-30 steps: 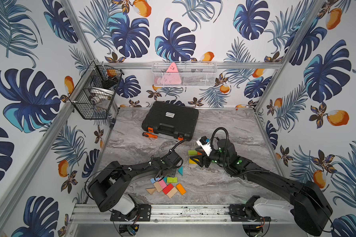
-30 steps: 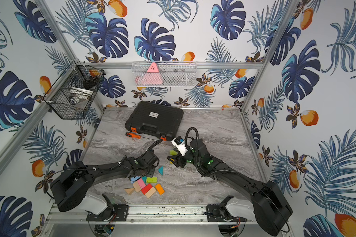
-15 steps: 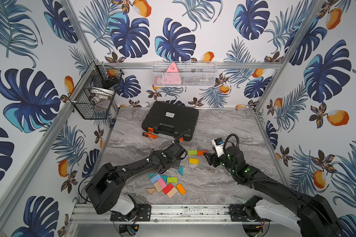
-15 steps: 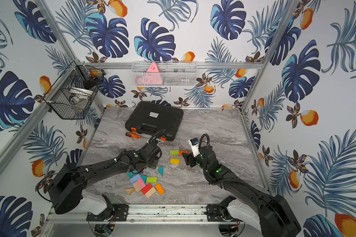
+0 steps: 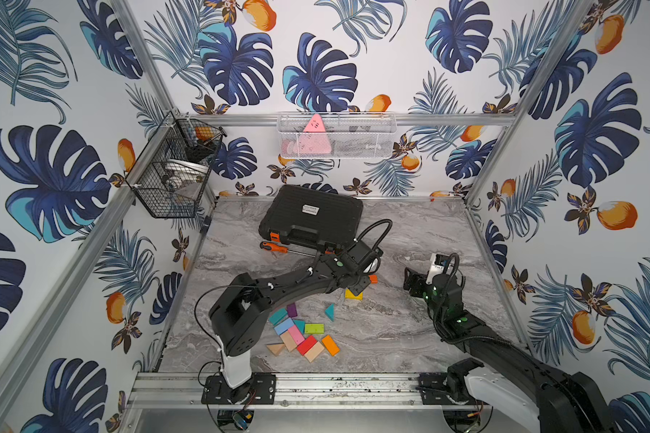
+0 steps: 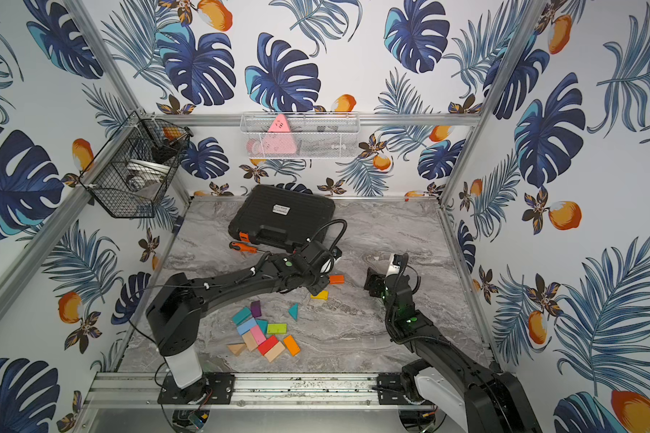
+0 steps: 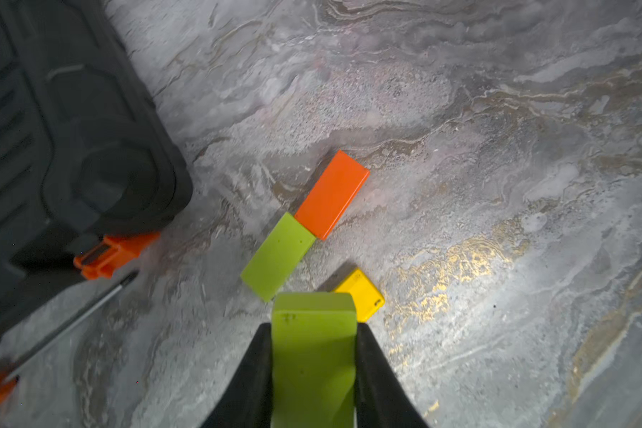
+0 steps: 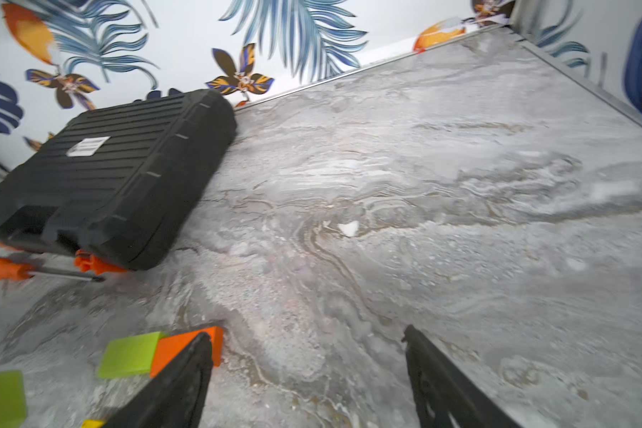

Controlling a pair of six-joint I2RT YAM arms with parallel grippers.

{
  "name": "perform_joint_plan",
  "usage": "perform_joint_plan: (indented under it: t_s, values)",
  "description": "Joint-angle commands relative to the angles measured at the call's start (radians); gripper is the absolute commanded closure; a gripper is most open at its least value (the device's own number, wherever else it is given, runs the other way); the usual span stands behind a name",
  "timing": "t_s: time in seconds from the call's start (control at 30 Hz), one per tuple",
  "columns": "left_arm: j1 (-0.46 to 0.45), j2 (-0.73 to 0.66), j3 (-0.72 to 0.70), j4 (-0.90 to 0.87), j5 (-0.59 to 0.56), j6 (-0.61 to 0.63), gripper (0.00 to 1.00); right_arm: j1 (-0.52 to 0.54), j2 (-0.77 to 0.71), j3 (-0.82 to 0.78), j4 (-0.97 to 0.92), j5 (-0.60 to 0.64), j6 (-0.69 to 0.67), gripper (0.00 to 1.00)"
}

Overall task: Assemble a piece of candy with building blocks
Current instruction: Pick up the building block from the center of the board, then place the building block at the center of the board.

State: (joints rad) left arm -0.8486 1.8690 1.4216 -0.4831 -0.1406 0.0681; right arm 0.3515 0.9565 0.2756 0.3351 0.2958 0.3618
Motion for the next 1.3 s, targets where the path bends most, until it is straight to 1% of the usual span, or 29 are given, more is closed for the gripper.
perform_joint_plan:
  t_s: [0.0, 0.07, 0.2, 0.37, 0.57, 0.83, 0.97, 1.07, 1.27]
  values:
    - [-0.017, 0.056, 0.056, -0.015, 0.098, 0.11, 0.76, -0.015, -0.033, -0.022, 0.064, 0.058, 0.073, 0.14]
    - [-0.024, 0.092, 0.094, -0.009, 0.139, 0.124, 0.76, -0.021, -0.054, -0.037, 0.072, 0.073, 0.083, 0.13]
    - [-0.052, 0.152, 0.157, -0.019, 0.156, 0.16, 0.76, -0.025, -0.06, -0.046, 0.083, 0.076, 0.086, 0.12]
    - [-0.079, 0.2, 0.19, -0.044, 0.177, 0.219, 0.77, -0.027, -0.033, -0.034, 0.078, 0.072, 0.091, 0.11]
    - [-0.083, 0.231, 0.222, -0.086, 0.211, 0.312, 0.77, -0.029, -0.126, -0.068, 0.089, 0.094, 0.072, 0.1]
    - [-0.083, 0.299, 0.284, -0.143, 0.182, 0.386, 0.77, -0.029, -0.09, -0.055, 0.09, 0.071, 0.073, 0.1]
    - [-0.083, 0.303, 0.272, -0.121, 0.183, 0.418, 0.78, -0.029, -0.081, -0.053, 0.095, 0.055, 0.067, 0.1]
    - [-0.079, 0.333, 0.28, -0.118, 0.175, 0.439, 0.78, -0.029, -0.083, -0.055, 0.097, 0.059, 0.068, 0.1]
    - [-0.061, 0.361, 0.293, -0.111, 0.184, 0.447, 0.79, -0.029, -0.076, -0.056, 0.105, 0.054, 0.068, 0.1]
